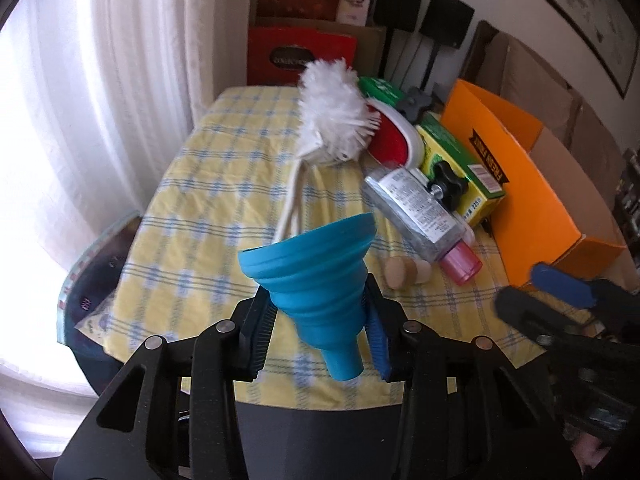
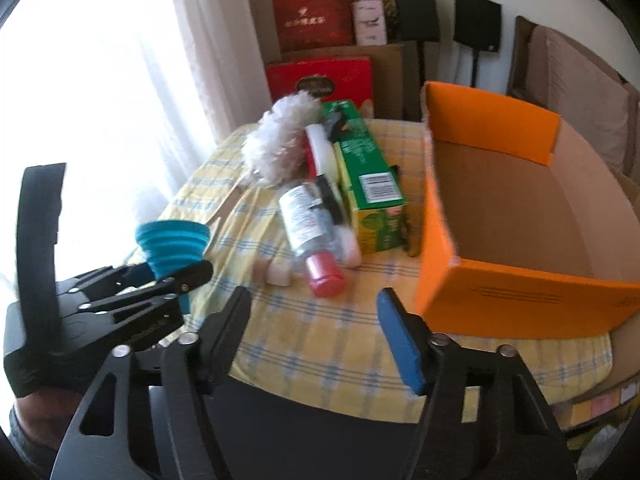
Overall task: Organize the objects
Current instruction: 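Grasp the beige cork stopper with the right gripper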
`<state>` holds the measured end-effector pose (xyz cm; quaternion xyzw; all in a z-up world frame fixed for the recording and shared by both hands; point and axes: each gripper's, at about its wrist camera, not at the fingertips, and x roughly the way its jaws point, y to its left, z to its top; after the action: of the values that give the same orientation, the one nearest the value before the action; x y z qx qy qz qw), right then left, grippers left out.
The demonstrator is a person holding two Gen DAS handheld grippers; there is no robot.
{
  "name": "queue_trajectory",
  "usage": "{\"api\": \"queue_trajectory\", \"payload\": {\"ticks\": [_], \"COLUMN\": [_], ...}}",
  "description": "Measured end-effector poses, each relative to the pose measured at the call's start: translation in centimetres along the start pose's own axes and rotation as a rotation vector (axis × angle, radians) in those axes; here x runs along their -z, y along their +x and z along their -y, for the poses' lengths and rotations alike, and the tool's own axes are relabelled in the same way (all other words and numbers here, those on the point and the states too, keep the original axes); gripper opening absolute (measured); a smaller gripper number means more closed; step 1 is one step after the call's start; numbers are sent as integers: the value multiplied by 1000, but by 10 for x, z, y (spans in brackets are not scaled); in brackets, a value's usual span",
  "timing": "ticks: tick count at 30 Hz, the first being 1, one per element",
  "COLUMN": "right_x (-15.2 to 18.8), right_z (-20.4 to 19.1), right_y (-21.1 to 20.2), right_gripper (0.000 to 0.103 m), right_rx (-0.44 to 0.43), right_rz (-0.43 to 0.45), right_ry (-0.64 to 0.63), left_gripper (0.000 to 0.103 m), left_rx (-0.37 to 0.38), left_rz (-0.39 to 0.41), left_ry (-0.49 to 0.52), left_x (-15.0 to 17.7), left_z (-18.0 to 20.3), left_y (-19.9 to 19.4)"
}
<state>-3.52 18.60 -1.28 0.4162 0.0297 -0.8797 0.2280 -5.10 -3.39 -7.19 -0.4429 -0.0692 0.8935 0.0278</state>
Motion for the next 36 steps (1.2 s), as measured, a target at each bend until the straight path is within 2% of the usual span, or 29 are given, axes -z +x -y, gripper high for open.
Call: {"api": "queue_trajectory", "payload": {"ticks": [6, 13, 17, 27, 28, 30, 36], "right_x": [1, 1, -1, -7, -8, -8, -7], "right_z": [-13, -14, -13, -20, -22, -22, -22], "right_y": [33, 61, 66, 80, 78, 82, 79], "right_gripper": [51, 49, 49, 48, 46, 32, 32], "right_rx": [-45, -73, -92, -71, -66, -71, -64], "right_rz": [-56, -98, -89, -68, -67, -69, -62], "right_ry": [-6, 34, 56, 34, 31, 26, 12], "left_gripper": [38, 38, 38, 38, 38, 38, 38], "left_rx": [-9, -5, 0, 2, 3, 3, 5], "left_rz": [11, 12, 7, -3, -5, -7, -10], "left_ry": [-20, -35, -46, -51, -51, -50, -44], "left_x": [0, 2, 2, 2, 2, 2, 2], "left_z": [-15, -22, -26, -31, -31, -31, -26], "left_y": [-7, -8, -6, -1, -1, 0, 0]}}
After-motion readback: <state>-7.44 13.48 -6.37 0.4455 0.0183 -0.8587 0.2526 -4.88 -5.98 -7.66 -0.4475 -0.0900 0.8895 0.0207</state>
